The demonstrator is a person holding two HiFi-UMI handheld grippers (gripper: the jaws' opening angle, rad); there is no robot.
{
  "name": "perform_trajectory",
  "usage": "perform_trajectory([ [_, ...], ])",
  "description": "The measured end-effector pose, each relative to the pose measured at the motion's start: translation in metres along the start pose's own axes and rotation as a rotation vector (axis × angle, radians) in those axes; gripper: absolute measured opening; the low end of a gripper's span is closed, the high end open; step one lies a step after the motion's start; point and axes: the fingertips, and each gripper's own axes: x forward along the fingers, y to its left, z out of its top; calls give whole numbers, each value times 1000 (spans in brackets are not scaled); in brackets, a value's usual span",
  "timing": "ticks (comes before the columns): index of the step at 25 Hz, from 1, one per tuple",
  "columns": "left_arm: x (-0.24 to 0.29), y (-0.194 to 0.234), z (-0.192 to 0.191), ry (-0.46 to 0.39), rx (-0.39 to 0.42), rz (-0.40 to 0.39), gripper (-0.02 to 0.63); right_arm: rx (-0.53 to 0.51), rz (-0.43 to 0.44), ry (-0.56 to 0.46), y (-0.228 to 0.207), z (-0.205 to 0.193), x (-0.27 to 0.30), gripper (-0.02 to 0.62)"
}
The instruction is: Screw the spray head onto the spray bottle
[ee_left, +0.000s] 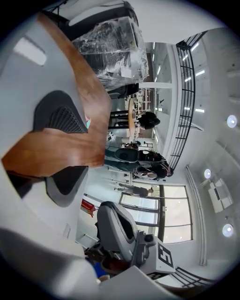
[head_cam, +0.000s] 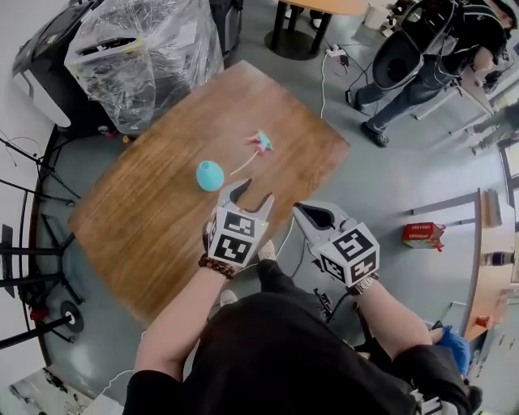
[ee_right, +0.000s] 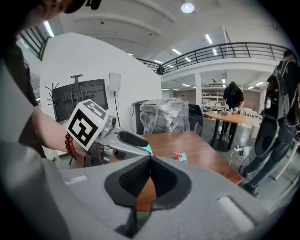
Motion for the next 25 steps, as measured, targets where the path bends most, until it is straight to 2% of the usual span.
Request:
perform_trajectory([
  [11, 118, 59, -27, 222, -43, 99, 261, 25, 140, 95, -81, -13, 51, -9],
  [17, 163, 78, -46, 327, -27, 113, 267, 50, 180, 131, -102, -21, 65, -9],
  [25, 198, 96, -72, 423, -14, 125, 267, 68, 199, 162, -120, -31, 73, -9],
])
